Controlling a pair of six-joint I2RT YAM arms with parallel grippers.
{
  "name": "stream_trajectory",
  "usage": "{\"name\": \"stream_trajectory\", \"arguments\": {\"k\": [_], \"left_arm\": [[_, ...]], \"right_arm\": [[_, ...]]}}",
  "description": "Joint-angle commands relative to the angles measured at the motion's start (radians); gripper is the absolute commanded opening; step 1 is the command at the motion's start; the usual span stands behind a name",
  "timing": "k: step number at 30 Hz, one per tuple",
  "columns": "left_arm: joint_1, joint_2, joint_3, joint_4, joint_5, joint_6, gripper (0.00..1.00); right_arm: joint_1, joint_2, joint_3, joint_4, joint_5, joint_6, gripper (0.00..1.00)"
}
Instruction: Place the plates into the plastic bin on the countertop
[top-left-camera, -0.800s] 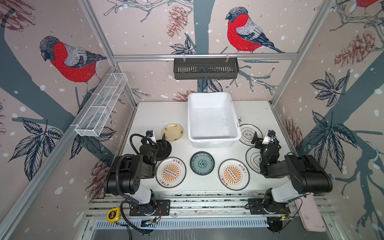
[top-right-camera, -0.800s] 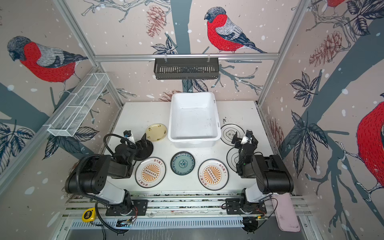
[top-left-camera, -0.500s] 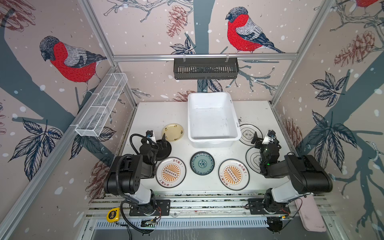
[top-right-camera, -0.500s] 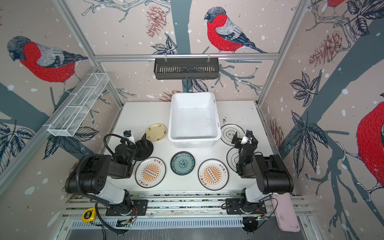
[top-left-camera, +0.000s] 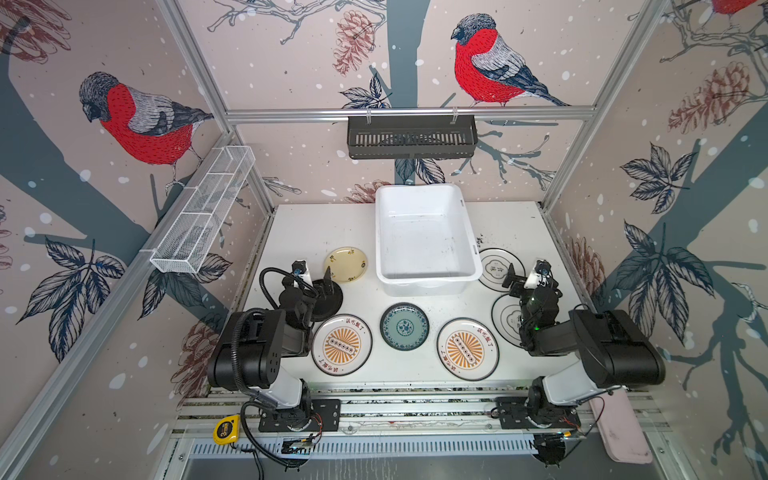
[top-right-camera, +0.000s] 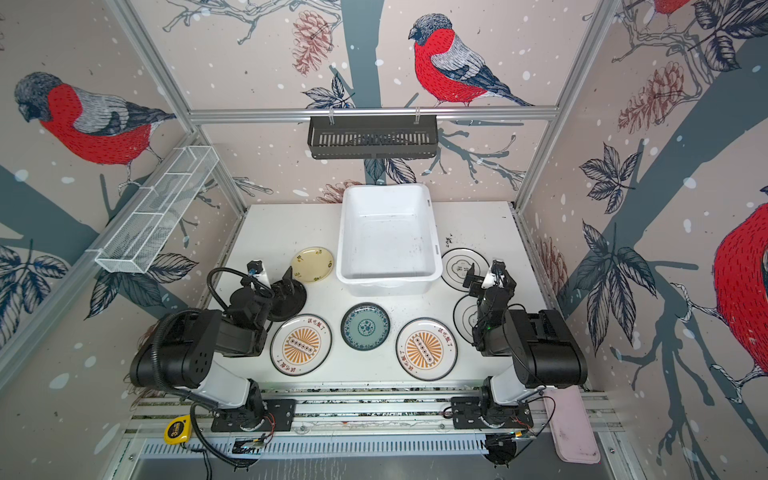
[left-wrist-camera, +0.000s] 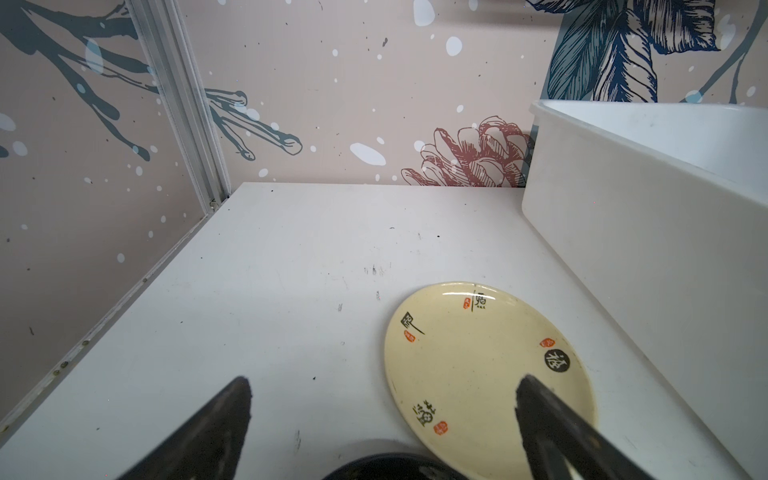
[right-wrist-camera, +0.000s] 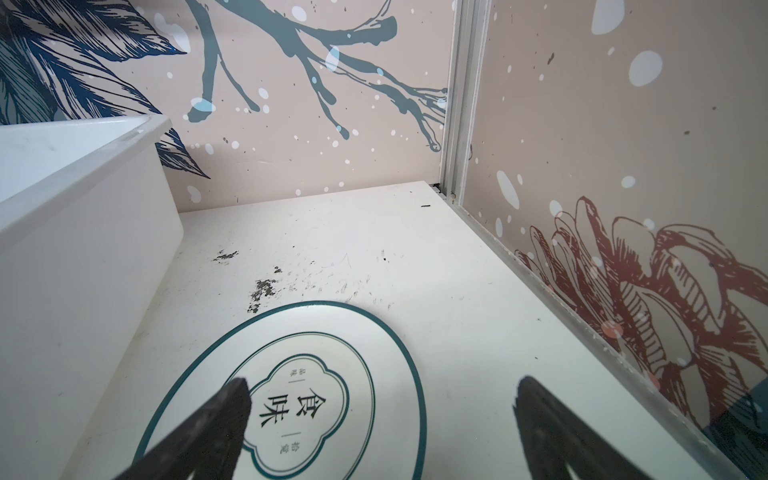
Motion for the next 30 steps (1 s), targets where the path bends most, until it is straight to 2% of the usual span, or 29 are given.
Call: {"name": "stream_trajectory", "arguments": {"k": [1,11,14,19,22,24,30], "left_arm": [[-0.001,-0.002,0.004,0.019,0.005,0.011,0.99],[0.000,-0.002,0.002,0.019,0.004,0.011,0.98],[0.001,-0.005,-0.014,0.047,-0.041,-0.008,0.99],[0.001,-0.031,-0.031,0.062,-0.015,0.005,0.99],[0.001,-0.091,-0.015,-0.016,0.007,0.010,0.98],[0.001,-0.135,0.008,-0.097,0.009,0.009,0.98],[0.001,-0.241,0.066,-0.296,0.056,0.034,0.98]], "right_arm": [[0.002,-0.003,0.003,0.010,0.000,0.007,1.00],[0.001,-0.004,0.004,0.010,-0.001,0.007,1.00],[0.002,-0.004,0.004,0.011,0.000,0.007,1.00],[-0.002,-0.003,0.004,0.010,-0.007,0.009,1.00],[0.000,-0.005,0.002,0.012,0.000,0.007,1.00],[0.001,-0.017,0.004,-0.001,0.046,0.023,1.00],[-0.006,-0.152,0.160,-0.412,0.196,0.098,1.00]]}}
